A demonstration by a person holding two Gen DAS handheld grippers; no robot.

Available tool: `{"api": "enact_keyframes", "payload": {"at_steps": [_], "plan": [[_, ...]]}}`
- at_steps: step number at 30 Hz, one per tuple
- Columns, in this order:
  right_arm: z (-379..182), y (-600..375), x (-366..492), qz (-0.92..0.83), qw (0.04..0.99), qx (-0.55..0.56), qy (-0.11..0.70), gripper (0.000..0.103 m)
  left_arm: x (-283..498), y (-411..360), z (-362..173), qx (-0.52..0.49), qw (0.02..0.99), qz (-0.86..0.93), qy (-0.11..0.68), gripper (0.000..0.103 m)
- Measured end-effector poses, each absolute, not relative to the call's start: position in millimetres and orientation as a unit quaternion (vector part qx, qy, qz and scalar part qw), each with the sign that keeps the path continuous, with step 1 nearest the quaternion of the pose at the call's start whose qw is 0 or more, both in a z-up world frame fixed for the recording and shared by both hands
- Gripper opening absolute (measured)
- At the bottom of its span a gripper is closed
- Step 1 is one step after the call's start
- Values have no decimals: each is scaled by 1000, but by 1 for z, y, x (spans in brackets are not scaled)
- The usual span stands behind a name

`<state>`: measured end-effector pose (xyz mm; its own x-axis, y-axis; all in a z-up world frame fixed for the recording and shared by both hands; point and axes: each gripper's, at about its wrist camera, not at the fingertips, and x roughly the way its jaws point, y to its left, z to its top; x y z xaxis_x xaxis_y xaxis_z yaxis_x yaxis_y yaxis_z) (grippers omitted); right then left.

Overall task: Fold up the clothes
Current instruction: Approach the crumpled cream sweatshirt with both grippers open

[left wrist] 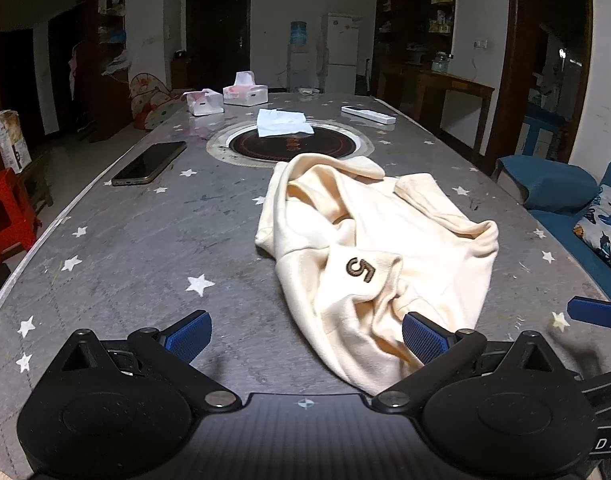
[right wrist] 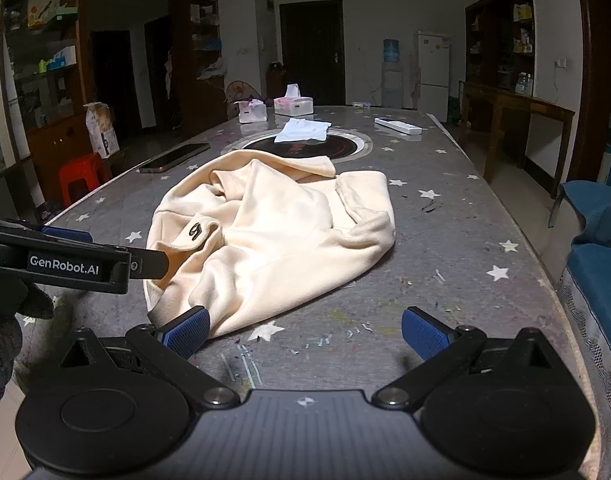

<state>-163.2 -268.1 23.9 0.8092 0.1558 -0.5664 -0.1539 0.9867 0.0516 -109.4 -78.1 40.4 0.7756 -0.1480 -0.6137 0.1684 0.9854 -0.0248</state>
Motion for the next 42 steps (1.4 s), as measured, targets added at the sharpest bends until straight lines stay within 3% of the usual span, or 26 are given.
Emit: {"api": "enact_keyframes", "payload": {"at_steps": [42], "plan": [[34, -267, -82, 93, 947, 1, 307, 102, -33, -81, 49, 22, 940, -82, 330, 103]]}}
